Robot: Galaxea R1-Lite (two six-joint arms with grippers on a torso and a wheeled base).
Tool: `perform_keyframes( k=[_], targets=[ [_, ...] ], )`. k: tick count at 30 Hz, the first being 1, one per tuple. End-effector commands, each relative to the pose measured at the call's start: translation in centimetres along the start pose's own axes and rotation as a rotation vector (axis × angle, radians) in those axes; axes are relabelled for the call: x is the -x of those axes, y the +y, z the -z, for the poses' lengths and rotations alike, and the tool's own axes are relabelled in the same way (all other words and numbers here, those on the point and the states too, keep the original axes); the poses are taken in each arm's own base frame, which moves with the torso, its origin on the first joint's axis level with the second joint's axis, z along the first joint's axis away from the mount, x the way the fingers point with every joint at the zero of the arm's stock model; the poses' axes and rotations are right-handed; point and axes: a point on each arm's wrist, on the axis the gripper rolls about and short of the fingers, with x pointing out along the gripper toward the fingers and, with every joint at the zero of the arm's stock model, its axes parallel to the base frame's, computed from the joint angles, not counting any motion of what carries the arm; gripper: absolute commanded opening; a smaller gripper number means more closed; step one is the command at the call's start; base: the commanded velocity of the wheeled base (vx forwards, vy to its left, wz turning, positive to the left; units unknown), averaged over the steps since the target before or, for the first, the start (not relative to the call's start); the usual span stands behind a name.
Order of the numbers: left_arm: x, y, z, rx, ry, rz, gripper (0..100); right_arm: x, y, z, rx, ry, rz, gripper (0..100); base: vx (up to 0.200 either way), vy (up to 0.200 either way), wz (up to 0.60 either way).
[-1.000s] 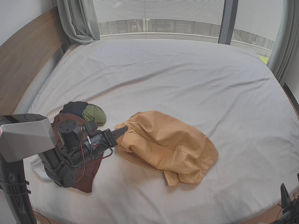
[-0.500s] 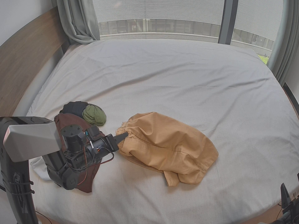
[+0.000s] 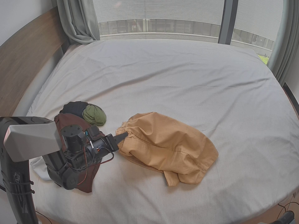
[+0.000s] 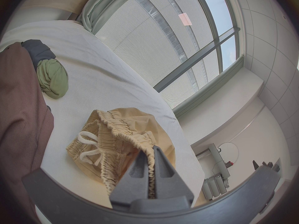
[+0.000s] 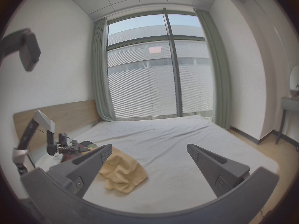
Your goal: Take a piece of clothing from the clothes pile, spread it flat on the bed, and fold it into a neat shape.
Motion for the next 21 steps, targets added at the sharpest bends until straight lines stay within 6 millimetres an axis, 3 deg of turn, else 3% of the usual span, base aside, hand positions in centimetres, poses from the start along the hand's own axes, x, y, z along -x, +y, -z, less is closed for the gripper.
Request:
perform_keyframes(
  k=[1, 5, 10, 21],
  targets=[
    [0.0, 0.1, -0.3, -0.002, -0.009, 0.000, 0, -5.3, 0.5, -4.8, -0.149, 0.172, -0.197, 100, 0.000, 0.000, 0.00],
    [0.1, 0.1, -0.3, 0.000, -0.009, 0.000, 0, -8.2, 0.9, -6.8, -0.195, 0.221, -0.228, 100, 0.000, 0.000, 0.00],
    [0.0, 0.1, -0.3, 0.001, -0.008, 0.001, 0, -11.9, 1.3, -7.4, -0.198, 0.244, -0.248, 100, 0.000, 0.000, 0.00],
    [0.1, 0.1, -0.3, 0.002, -0.010, 0.001, 0, -19.0, 3.3, -5.8, -0.225, 0.329, -0.324, 100, 0.000, 0.000, 0.00]
  ],
)
